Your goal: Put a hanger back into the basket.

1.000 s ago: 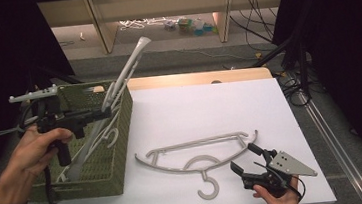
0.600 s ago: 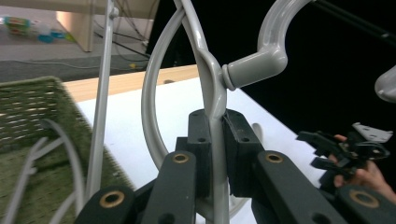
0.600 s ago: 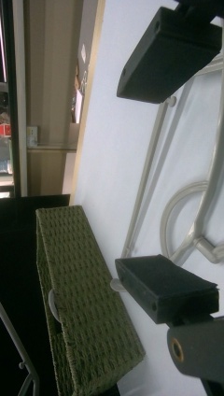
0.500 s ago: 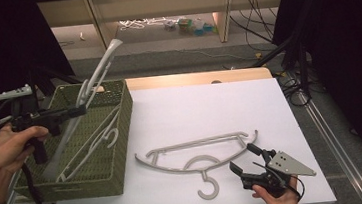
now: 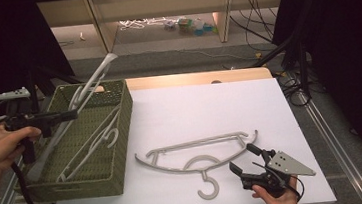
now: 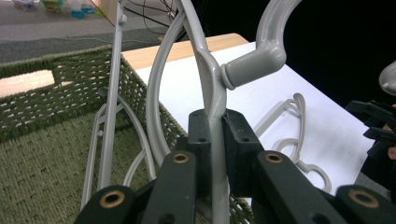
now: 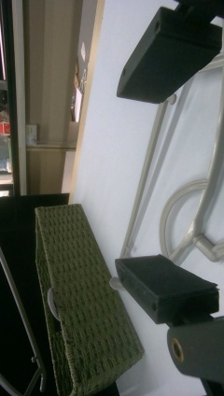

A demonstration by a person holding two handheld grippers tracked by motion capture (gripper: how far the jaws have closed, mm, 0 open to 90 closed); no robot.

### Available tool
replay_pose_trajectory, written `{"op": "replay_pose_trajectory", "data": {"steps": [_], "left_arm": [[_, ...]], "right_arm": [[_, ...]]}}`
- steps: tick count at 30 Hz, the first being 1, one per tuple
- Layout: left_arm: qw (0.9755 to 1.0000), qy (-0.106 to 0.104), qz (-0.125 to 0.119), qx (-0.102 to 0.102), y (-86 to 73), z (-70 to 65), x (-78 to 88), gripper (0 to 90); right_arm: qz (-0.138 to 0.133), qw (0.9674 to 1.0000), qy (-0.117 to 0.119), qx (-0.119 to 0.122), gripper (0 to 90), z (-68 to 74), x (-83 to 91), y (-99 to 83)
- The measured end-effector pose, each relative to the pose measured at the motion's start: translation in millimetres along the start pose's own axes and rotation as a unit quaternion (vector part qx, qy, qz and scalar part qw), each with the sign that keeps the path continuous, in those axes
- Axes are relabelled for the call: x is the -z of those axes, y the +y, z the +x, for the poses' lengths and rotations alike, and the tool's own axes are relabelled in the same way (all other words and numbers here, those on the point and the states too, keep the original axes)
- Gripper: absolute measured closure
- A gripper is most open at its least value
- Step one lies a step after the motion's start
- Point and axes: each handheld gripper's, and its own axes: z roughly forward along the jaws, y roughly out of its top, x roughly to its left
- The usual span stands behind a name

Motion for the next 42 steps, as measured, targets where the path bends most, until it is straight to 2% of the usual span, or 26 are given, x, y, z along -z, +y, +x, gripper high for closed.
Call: {"op": "replay_pose_trajectory", "data": {"steps": [2, 6, 9, 11, 16, 18, 19, 26, 28, 31, 33, 34, 35, 39, 40, 41, 42], "left_arm": [[1.0000, 0.004, 0.002, 0.004, -1.3, 5.5, 1.3, 81.7], [0.9998, 0.015, 0.011, 0.002, -4.2, 16.3, 4.8, 81.8], [0.9992, 0.031, 0.025, -0.011, -7.4, 21.3, 6.4, 81.7], [0.9988, 0.036, 0.030, -0.012, -9.8, 24.5, 7.5, 81.8], [0.9983, 0.038, 0.041, -0.014, -15.1, 32.4, 7.6, 81.8], [0.9982, 0.035, 0.045, -0.017, -15.0, 33.3, 6.0, 81.7], [0.9981, 0.035, 0.048, -0.020, -14.7, 33.3, 4.8, 81.7], [0.9964, 0.046, 0.064, -0.030, -9.0, 33.3, -0.9, 81.7], [0.9962, 0.044, 0.067, -0.034, -8.2, 34.1, -2.3, 81.7], [0.9949, 0.042, 0.081, -0.042, -9.6, 32.8, -5.6, 81.7], [0.9945, 0.043, 0.084, -0.045, -10.7, 32.9, -8.2, 81.7], [0.9944, 0.044, 0.085, -0.044, -10.8, 33.3, -10.1, 81.6], [0.9944, 0.045, 0.084, -0.044, -10.7, 32.9, -11.4, 81.7], [0.9947, 0.038, 0.088, -0.039, -12.5, 29.7, -16.6, 81.7], [0.9944, 0.037, 0.090, -0.043, -13.3, 28.6, -17.3, 81.7], [0.9943, 0.037, 0.090, -0.043, -14.4, 27.7, -18.6, 81.7], [0.9940, 0.039, 0.092, -0.045, -15.1, 27.9, -18.9, 81.7]], "right_arm": [[-0.007, 1.0000, 0.005, -0.004, 16.0, 0.6, -1.3, -0.6], [0.002, 1.0000, 0.001, 0.002, 16.0, 0.4, -0.3, -0.1], [0.009, 1.0000, 0.000, 0.002, 16.0, 0.4, 0.5, 0.2], [0.009, 1.0000, 0.000, 0.002, 16.0, 0.3, 0.4, 0.2], [0.011, 0.9999, 0.002, 0.003, 16.0, 0.3, -0.1, 0.2], [0.011, 0.9999, -0.002, 0.008, 16.0, 0.0, -0.2, 0.4], [0.013, 0.9999, 0.000, 0.003, 16.0, 0.8, 0.0, 0.4], [0.014, 0.9999, 0.003, 0.002, 16.0, 0.6, -0.7, 0.0], [0.014, 0.9999, 0.003, 0.002, 16.0, 0.9, -0.7, 0.0], [0.016, 0.9999, 0.003, 0.002, 15.9, 0.2, -0.5, -0.1], [0.009, 0.9999, 0.006, 0.002, 16.0, -0.1, -1.5, -0.4], [0.015, 0.9999, 0.003, 0.001, 16.0, 0.3, -0.7, -0.1], [0.002, 1.0000, 0.009, -0.001, 16.0, 0.3, -2.7, -1.0], [-0.002, 1.0000, 0.007, -0.003, 16.0, 1.2, -3.6, -1.0], [0.011, 0.9999, 0.004, 0.000, 16.0, 0.7, -1.6, -0.2], [-0.002, 1.0000, 0.007, -0.004, 16.0, 0.4, -3.5, -1.2], [0.003, 1.0000, 0.001, 0.000, 16.0, -0.3, -2.8, -1.1]]}}
